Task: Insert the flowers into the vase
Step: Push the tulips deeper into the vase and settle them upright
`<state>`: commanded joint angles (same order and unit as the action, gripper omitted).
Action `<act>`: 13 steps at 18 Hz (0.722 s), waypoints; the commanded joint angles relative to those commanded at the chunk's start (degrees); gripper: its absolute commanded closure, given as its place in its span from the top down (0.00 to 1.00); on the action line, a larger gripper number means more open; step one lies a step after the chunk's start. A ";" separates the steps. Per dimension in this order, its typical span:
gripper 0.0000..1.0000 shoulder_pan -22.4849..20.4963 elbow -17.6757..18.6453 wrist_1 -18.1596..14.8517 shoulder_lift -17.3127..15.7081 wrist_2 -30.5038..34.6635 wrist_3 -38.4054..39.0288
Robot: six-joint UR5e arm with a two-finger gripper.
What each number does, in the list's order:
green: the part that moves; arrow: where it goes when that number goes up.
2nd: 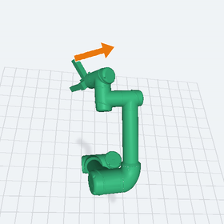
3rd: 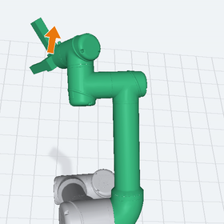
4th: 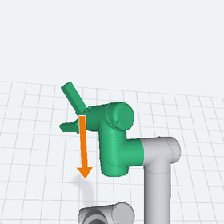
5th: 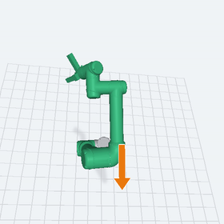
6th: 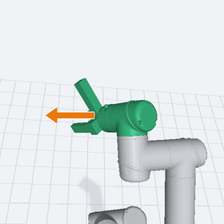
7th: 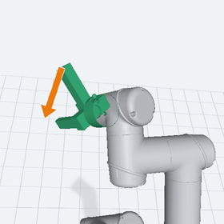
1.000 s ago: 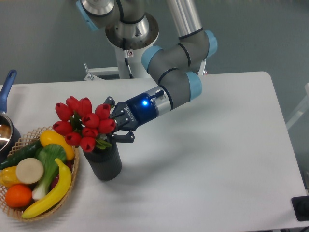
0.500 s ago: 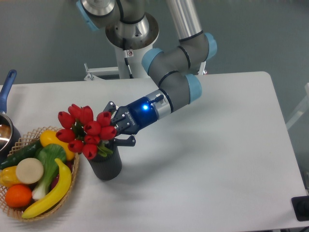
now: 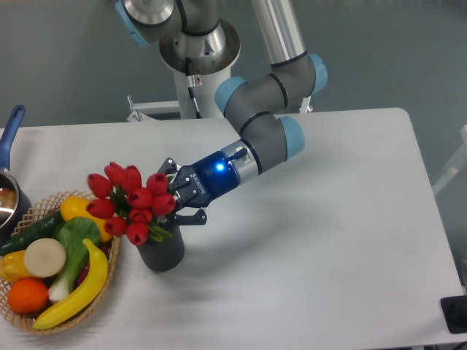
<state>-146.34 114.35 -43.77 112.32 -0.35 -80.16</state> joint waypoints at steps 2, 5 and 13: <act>0.40 -0.09 0.00 0.00 -0.09 0.00 0.00; 0.47 -0.09 0.00 0.00 -0.09 0.00 0.00; 0.61 -0.44 0.53 0.09 -0.26 0.09 -0.35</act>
<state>-146.78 114.87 -43.68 112.06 -0.26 -80.51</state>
